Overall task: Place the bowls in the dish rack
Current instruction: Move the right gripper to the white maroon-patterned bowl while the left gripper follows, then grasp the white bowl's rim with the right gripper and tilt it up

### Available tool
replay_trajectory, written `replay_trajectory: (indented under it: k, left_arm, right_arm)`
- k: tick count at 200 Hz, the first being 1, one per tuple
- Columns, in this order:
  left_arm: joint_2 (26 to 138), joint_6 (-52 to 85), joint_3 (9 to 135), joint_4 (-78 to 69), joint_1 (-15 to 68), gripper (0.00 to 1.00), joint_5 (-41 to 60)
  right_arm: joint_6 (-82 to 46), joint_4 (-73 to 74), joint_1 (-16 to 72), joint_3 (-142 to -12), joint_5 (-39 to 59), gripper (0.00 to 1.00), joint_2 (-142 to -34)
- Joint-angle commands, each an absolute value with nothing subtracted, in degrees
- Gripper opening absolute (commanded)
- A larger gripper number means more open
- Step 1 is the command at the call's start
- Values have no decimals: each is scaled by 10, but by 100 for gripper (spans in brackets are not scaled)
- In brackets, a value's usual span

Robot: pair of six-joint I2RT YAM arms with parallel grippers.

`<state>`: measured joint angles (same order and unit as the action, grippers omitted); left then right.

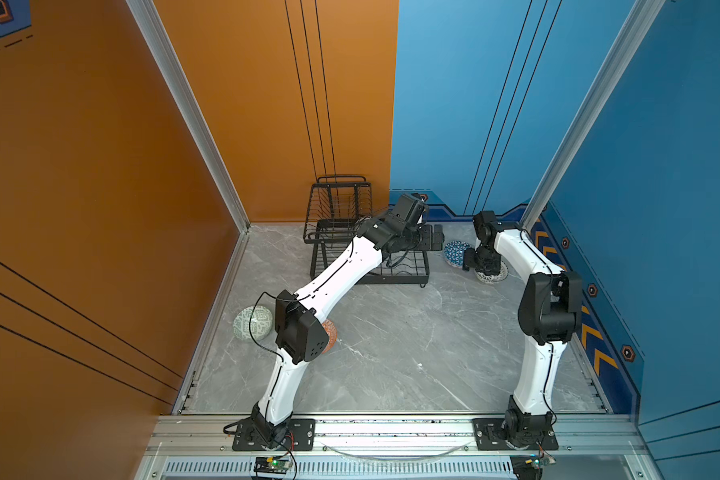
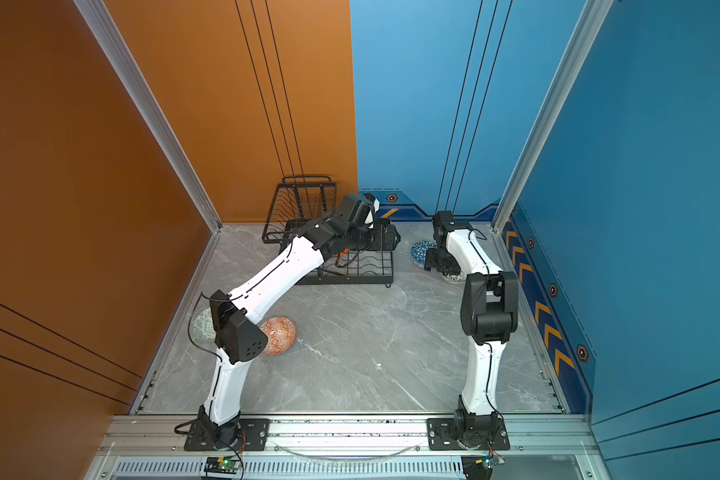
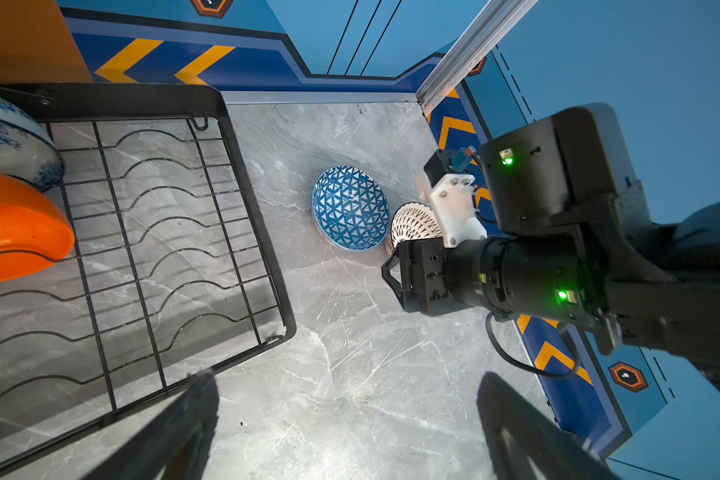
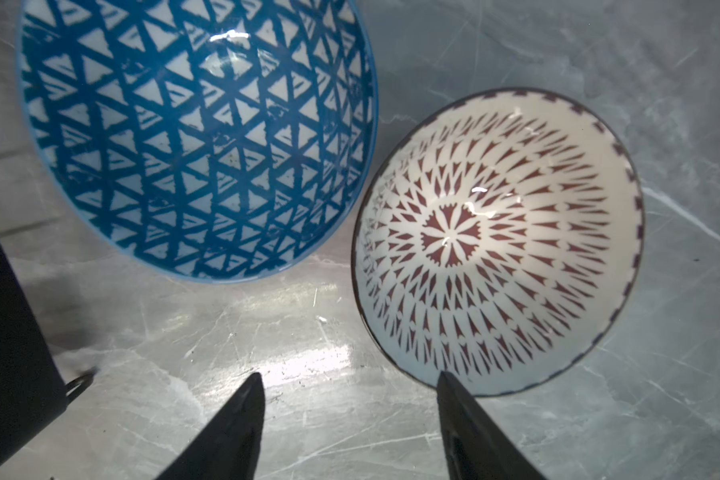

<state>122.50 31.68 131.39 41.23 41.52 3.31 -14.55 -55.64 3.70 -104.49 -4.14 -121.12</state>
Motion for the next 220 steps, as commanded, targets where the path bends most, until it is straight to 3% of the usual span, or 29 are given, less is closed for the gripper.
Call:
replay_trajectory:
  k: [1,50,119,159,220]
  left_arm:
    - [1224,301,1333,436,411,98,39]
    - [1231,291,1339,439,411,98,46]
    - [1237,282,1332,439,421,98,57]
    - [1221,292,1308,443,426,98,57]
    - [1141,299,1203,441,432,98,18]
  right_arm:
    - [-130,-585,31,-1070,-69,61,-1235]
    - [-127,-592,29,-1087,-66,46,-1268]
    - [-134,-594,40,-1060,-57,15,-1254]
    - [-142,-594,60,-1011,-54,7,-1218]
    - [-167,-599,140,-931,-28,3,-1135]
